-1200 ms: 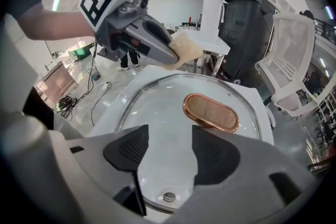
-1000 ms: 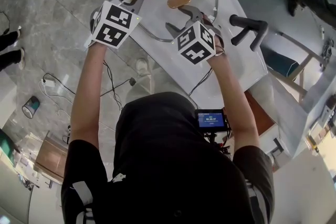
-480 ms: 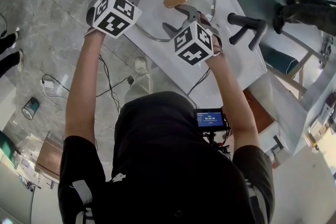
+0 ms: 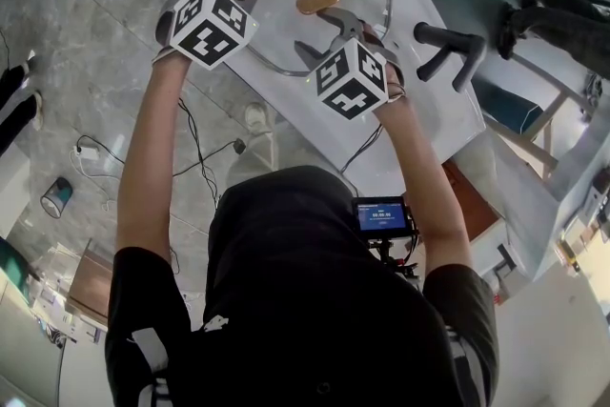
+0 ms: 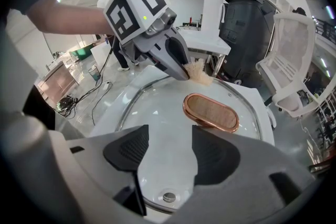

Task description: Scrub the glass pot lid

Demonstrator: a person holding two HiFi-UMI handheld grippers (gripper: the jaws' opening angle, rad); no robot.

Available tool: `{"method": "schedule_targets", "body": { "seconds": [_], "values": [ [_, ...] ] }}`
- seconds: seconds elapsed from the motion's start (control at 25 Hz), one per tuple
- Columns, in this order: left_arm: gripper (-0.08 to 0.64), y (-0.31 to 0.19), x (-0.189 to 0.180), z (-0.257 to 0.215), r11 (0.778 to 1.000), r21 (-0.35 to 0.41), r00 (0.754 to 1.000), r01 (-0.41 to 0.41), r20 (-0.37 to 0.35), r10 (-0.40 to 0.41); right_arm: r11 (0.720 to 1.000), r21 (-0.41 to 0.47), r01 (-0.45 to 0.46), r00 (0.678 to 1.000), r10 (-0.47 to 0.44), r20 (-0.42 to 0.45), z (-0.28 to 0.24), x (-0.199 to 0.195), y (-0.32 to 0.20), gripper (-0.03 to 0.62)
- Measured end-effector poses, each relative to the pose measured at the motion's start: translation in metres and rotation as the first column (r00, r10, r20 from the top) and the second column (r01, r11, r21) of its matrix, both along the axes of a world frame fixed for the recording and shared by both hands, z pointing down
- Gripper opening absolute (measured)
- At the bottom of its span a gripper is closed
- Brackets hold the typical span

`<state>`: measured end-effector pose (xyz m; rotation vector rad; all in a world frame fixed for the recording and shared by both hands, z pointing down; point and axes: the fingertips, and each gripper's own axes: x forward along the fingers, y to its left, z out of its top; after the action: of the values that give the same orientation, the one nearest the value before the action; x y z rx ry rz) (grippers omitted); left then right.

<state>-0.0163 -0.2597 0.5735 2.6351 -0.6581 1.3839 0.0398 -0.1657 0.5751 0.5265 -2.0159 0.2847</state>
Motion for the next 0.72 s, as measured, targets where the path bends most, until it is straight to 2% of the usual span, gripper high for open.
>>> {"method": "schedule_targets", "body": {
  "seconds": [0.72],
  "values": [
    [0.020, 0.037, -0.008, 0.003, 0.998, -0.059, 0.999, -0.029, 0.013, 0.029, 1.000, -0.014, -0.003, 1.000, 0.003, -0.018, 0.001, 0.001, 0.000, 0.238]
  ]
}}
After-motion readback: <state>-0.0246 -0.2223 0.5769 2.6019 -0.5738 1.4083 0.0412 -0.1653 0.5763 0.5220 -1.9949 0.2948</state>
